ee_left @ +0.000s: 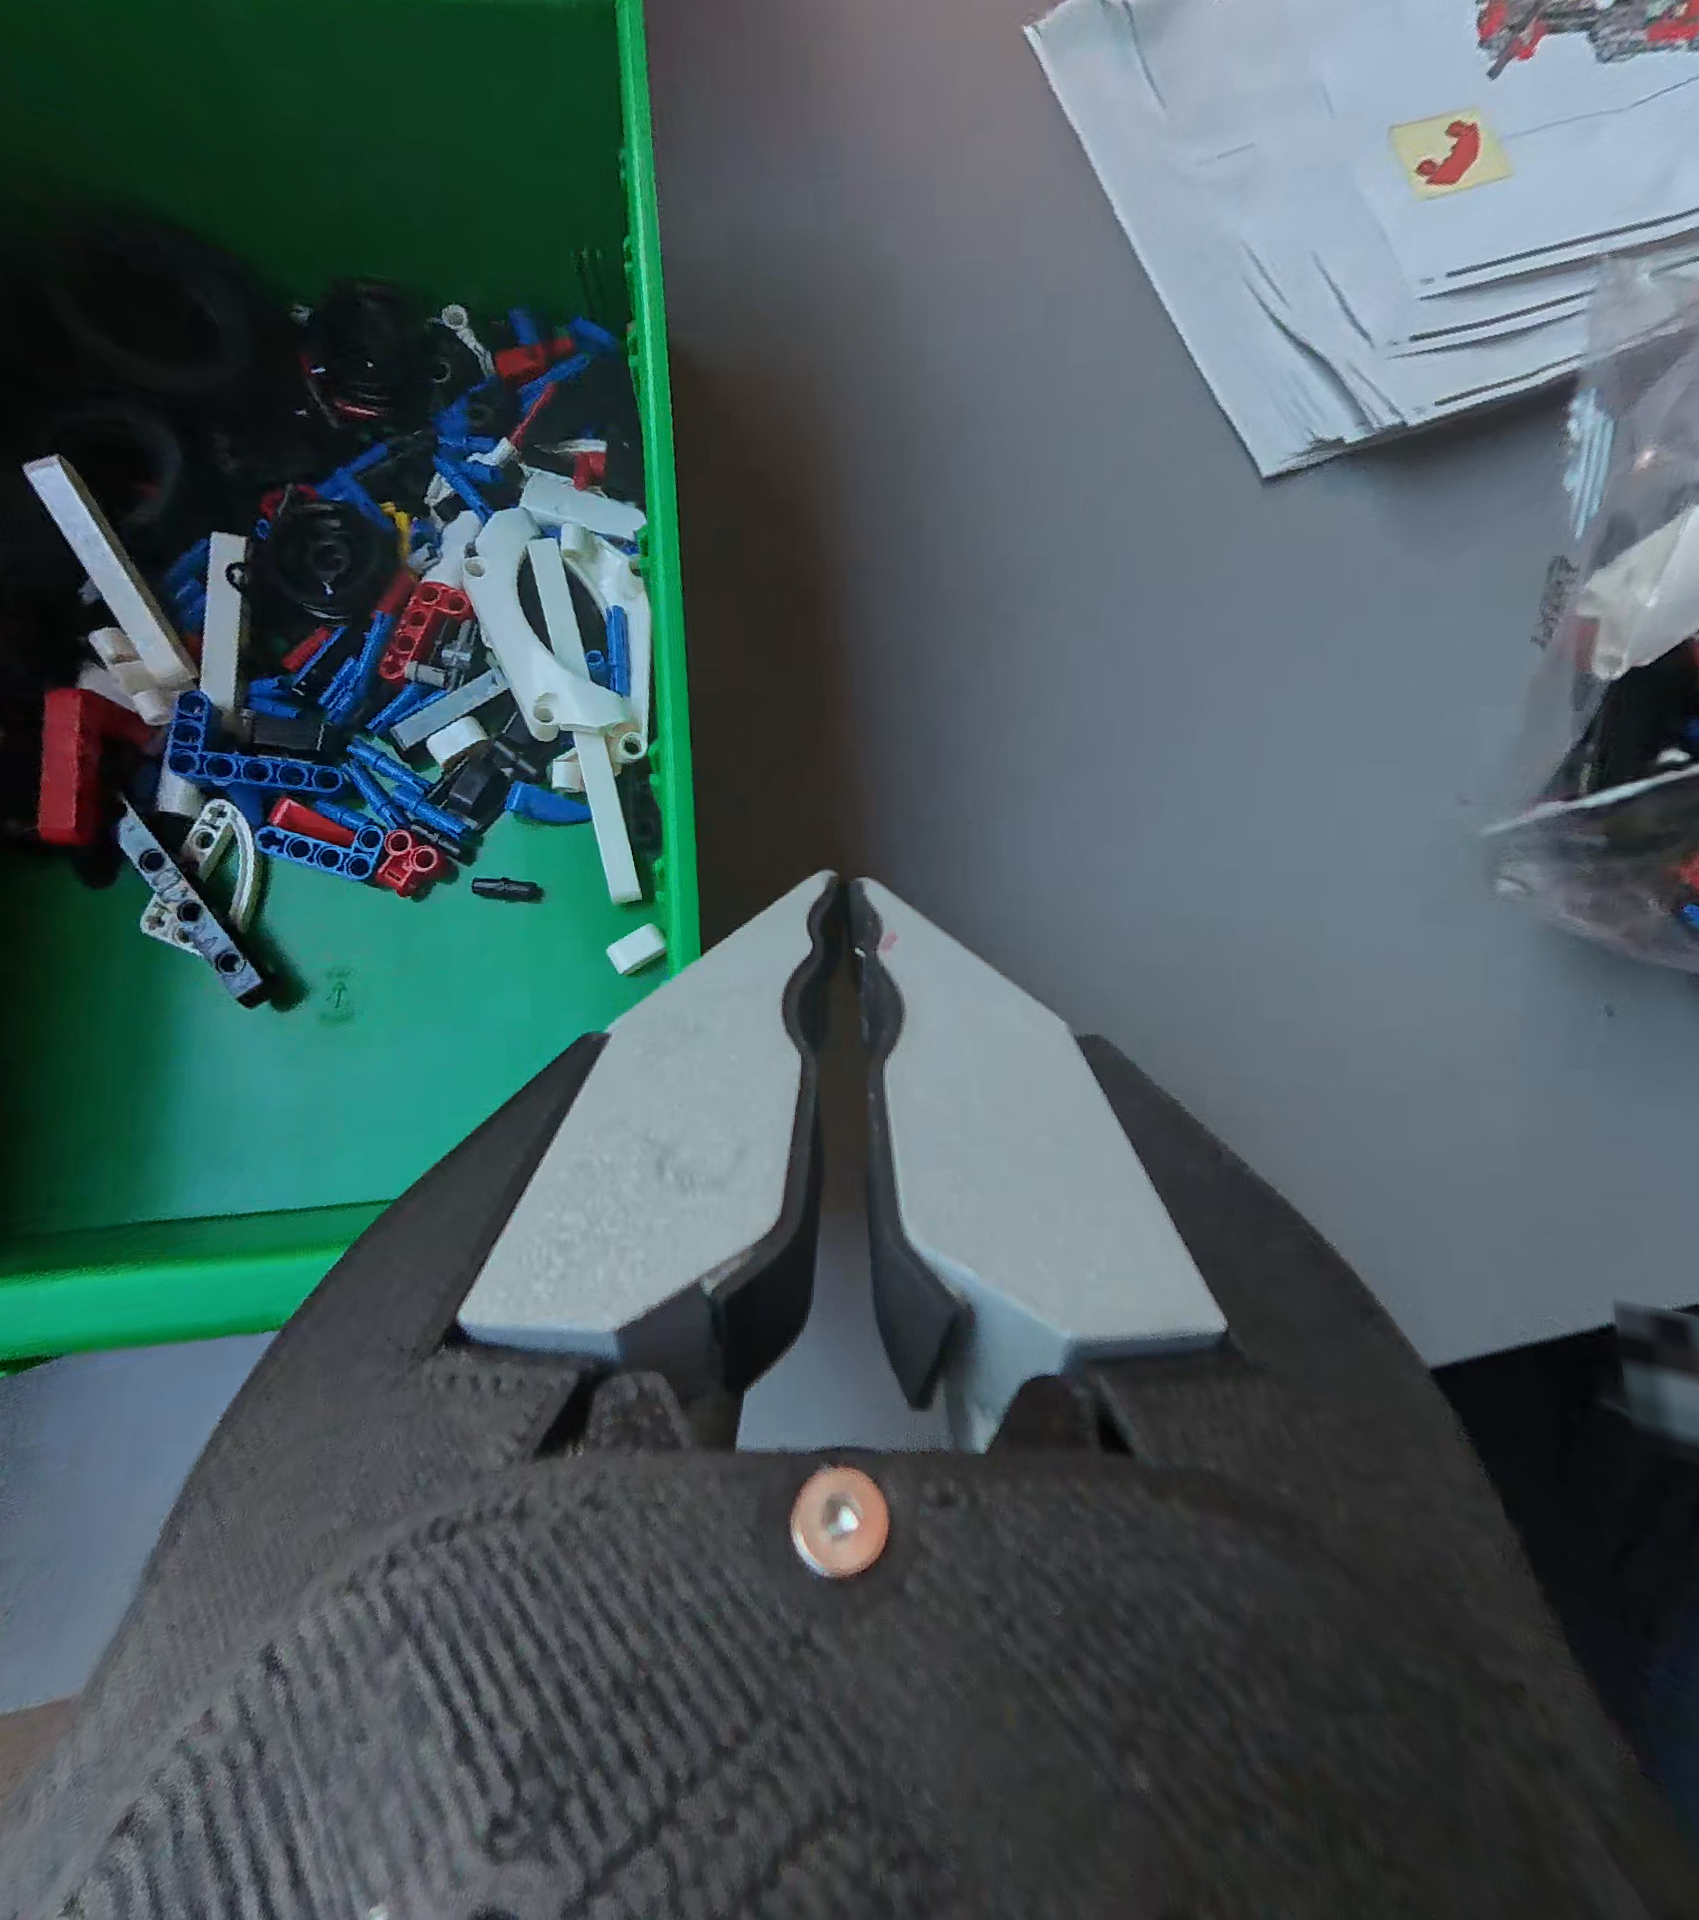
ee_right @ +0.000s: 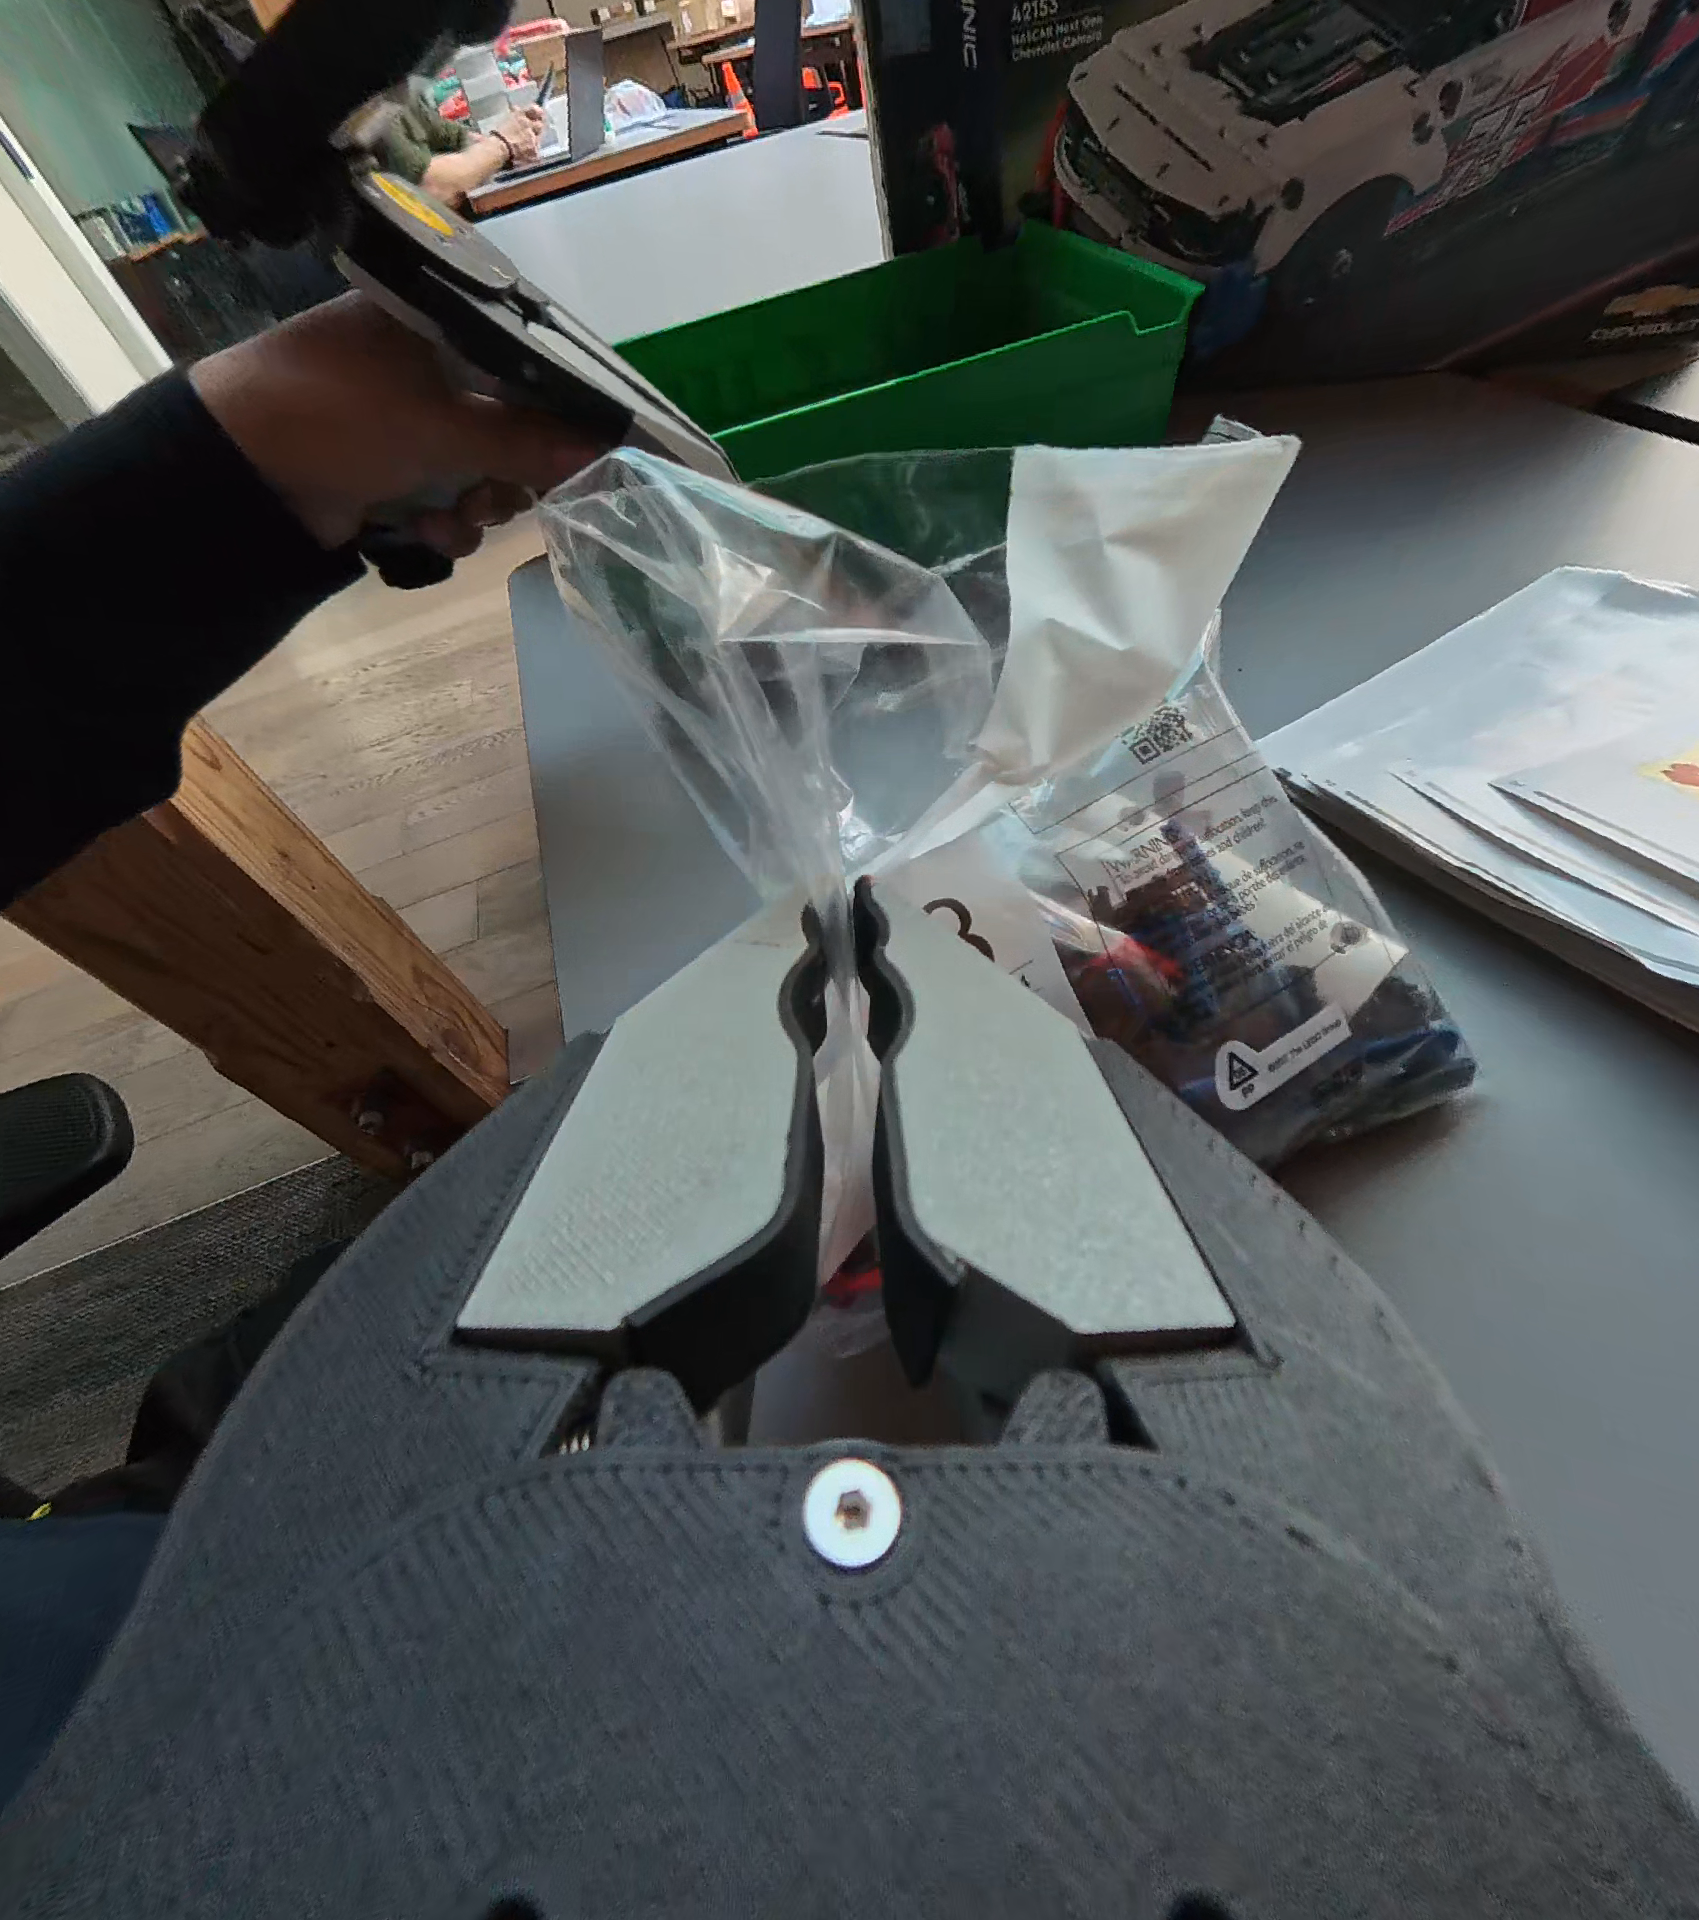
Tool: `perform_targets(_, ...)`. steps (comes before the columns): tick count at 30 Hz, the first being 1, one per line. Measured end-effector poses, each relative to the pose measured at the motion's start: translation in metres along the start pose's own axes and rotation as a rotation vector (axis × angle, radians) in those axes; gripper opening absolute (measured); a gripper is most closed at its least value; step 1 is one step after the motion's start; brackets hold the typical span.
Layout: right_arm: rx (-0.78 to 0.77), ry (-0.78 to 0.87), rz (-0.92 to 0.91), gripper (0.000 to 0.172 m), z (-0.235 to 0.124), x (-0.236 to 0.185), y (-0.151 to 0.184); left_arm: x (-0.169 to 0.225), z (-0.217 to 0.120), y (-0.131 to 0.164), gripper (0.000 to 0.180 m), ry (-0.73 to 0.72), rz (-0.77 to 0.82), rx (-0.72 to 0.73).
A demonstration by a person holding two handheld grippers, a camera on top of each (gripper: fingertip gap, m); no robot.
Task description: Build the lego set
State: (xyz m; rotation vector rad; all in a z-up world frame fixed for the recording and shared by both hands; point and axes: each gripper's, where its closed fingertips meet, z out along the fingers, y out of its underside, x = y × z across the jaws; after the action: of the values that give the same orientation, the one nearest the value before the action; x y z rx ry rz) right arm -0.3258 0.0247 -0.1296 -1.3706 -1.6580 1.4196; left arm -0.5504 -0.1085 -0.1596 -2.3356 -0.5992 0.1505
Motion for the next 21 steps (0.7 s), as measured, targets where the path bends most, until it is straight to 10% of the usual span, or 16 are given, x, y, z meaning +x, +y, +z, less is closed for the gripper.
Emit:
perform_targets(9, -0.012, -0.031, -0.023, 0.004, 0.014, -0.018, 0.005, -0.002, -0.004, -0.015, 0.0, -0.039, -0.02, 0.056)
perform_targets(15, 0.03, -0.057, -0.009, 0.014, 0.024, -0.027, 0.004, 0.151, -0.051, -0.045, 0.057, 0.36, 0.167, 0.164)
perform_targets(21, 0.07, -0.161, 0.094, 0.026, 0.039, -0.04, 0.009, 0.231, -0.024, -0.057, 0.054, 0.724, 0.143, -0.087)
